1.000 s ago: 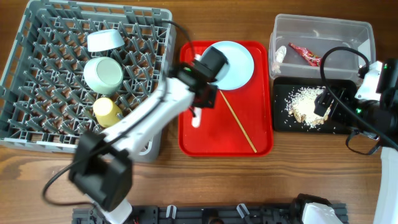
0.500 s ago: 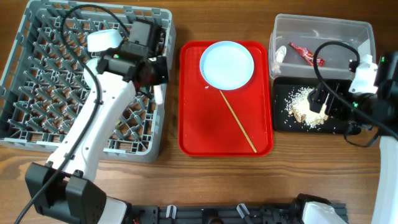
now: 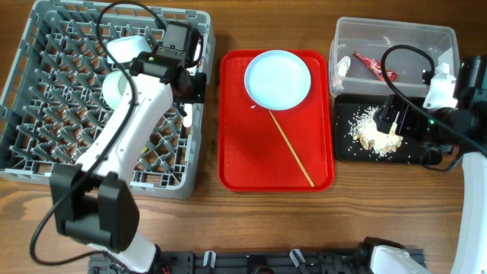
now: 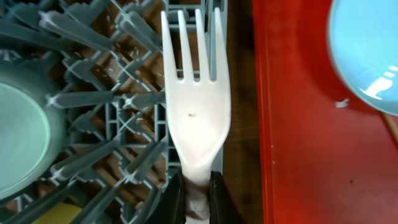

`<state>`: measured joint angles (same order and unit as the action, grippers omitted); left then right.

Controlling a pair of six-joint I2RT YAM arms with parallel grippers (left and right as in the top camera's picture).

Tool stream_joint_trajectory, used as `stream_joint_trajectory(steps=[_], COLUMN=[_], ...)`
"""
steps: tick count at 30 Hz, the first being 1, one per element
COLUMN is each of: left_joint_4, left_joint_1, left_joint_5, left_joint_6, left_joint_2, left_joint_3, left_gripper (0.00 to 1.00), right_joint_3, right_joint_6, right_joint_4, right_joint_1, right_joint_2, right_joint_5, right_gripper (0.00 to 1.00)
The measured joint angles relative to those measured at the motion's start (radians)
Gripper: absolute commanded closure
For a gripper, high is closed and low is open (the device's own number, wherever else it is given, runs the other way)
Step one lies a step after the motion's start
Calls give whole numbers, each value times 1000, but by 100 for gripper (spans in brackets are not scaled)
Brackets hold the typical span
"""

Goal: Sort waste into correct bins and load items into the dishwasher rack
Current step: 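Carry the fork to the dish rack and release it with the left gripper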

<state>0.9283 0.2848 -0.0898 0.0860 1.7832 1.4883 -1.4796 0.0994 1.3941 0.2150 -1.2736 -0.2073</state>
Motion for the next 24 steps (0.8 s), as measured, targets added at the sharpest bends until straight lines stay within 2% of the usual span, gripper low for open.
stream_joint_trajectory(steps=[18,24], left_joint_4=[-46,-47], left_joint_1=[-38,-45], left_joint_5=[-18,-14], left_joint_6=[-8,-7], left_joint_2=[124,124], left_joint_3=[-1,-1], left_gripper=[91,76], right_joint_3=[0,0], right_joint_6=[0,0], right_joint_4=[0,0], right_joint_1=[0,0], right_joint_2=[0,0], right_joint_5=[-2,-2], right_gripper=[0,0])
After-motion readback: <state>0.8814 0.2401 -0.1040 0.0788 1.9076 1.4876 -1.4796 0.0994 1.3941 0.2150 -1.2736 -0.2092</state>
